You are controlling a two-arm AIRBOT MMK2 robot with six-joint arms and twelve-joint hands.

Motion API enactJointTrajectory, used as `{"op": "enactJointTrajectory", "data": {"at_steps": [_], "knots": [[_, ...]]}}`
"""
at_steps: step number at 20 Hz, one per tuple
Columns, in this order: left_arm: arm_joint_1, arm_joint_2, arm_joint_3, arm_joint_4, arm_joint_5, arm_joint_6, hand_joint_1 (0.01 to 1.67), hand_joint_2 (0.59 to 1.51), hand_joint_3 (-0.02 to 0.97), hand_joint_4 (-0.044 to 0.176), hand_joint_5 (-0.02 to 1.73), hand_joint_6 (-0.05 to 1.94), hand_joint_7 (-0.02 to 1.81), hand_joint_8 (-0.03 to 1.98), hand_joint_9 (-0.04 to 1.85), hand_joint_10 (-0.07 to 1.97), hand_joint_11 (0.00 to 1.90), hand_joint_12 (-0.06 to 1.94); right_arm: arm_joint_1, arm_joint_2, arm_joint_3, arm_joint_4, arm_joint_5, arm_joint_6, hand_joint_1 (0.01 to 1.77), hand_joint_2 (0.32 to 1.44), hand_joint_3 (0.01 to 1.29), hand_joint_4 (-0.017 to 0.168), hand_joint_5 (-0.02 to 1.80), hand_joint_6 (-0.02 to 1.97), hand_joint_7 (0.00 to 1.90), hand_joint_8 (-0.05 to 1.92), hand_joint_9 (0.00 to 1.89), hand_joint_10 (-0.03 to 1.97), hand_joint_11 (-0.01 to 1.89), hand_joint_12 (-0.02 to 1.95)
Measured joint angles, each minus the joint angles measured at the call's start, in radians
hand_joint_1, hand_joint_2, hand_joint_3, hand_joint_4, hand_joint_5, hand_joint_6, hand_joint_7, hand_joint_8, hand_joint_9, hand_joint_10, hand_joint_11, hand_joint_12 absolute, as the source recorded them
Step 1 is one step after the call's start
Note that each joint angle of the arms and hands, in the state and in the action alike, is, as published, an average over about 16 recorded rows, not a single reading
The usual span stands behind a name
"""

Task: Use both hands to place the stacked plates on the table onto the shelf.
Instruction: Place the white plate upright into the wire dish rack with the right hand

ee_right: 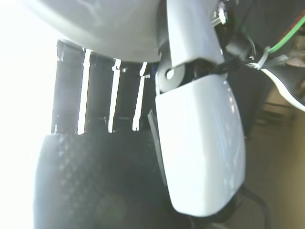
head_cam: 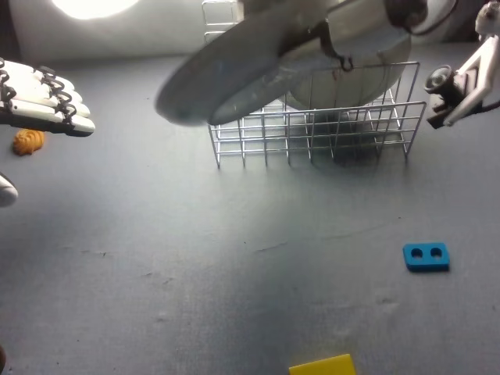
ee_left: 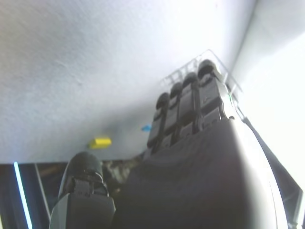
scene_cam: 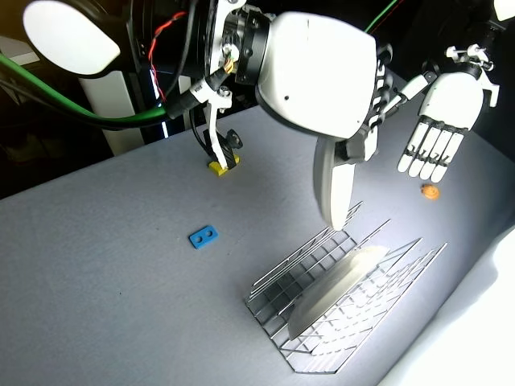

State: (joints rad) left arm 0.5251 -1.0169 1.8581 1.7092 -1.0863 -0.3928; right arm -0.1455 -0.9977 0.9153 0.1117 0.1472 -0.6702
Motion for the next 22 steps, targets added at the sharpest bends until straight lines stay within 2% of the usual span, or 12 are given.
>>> {"op": "enactJointTrajectory", "data": {"at_steps": [5, 13, 22], "knots": [[0.013, -0.006, 0.009, 0.003, 0.012, 0.000, 0.02, 1.152, 0.018, 0.004, 0.02, 0.00, 0.01, 0.00, 0.02, -0.06, 0.02, 0.00, 0.008, -0.002, 0.037, -0.085, 0.008, 0.170, 1.38, 0.95, 0.01, -0.008, 1.00, 0.76, 1.15, 0.65, 1.12, 0.91, 0.98, 0.92], [0.018, -0.009, 0.010, 0.006, 0.016, 0.000, 0.02, 1.152, 0.017, 0.005, 0.02, 0.00, 0.02, -0.01, 0.01, -0.06, 0.02, 0.00, -0.005, -0.021, 0.115, 0.019, -0.014, 0.238, 1.38, 0.96, 0.01, -0.008, 0.99, 0.76, 1.11, 0.72, 1.11, 0.94, 0.98, 0.94], [0.020, -0.009, 0.010, 0.009, 0.017, 0.000, 0.02, 1.152, 0.017, 0.006, 0.02, 0.00, 0.02, 0.00, 0.01, -0.06, 0.02, 0.00, -0.052, -0.072, 0.220, 0.122, -0.024, 0.237, 1.38, 0.97, 0.01, -0.008, 0.97, 0.76, 1.11, 0.73, 1.10, 0.94, 0.97, 0.95]]}}
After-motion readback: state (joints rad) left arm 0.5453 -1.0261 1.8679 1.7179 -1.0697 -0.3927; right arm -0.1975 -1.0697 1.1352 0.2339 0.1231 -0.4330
